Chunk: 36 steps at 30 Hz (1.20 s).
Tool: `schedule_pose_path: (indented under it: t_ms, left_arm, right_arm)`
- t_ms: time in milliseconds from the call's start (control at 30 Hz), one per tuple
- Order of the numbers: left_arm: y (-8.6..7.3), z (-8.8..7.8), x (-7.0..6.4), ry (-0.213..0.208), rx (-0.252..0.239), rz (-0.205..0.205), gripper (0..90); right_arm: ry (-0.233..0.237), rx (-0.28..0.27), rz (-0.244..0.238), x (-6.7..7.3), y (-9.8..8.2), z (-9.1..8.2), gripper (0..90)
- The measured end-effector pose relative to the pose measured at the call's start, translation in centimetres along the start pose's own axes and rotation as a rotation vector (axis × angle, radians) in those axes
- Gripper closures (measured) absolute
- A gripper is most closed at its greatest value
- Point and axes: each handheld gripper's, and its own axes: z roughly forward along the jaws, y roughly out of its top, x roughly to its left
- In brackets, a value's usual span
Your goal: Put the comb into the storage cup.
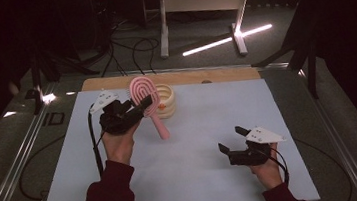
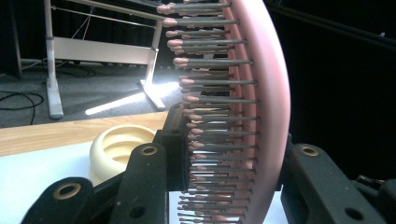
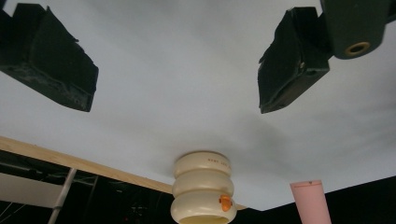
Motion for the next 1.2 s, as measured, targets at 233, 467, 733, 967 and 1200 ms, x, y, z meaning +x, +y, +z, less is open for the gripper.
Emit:
schedule_pose_path:
  t_ms: [233, 467, 733, 967, 1200]
  left_arm:
    - [0.4, 0.1, 0.5, 0.007, 0.0, -0.009, 64.0]
    - [0.9, 0.2, 0.9, 0.018, -0.003, -0.007, 64.0]
    - [1.6, 0.3, 1.3, 0.023, -0.009, -0.003, 64.0]
    - [2.3, 0.4, 1.4, 0.019, -0.014, 0.0, 64.0]
    - [2.9, 0.6, 1.7, 0.017, 0.0, 0.0, 64.0]
  right_arm:
    - [-0.009, -0.005, 0.007, -0.2, -0.4, -0.3, 12.5]
    - [-0.015, -0.008, 0.011, -0.3, -0.6, -0.4, 12.6]
    - [-0.022, -0.015, 0.017, -0.6, -0.8, -0.8, 12.6]
    - [-0.024, -0.013, 0.018, -0.7, -0.9, -1.0, 12.7]
    - [-0.031, -0.017, 0.023, -0.9, -1.0, -1.2, 12.6]
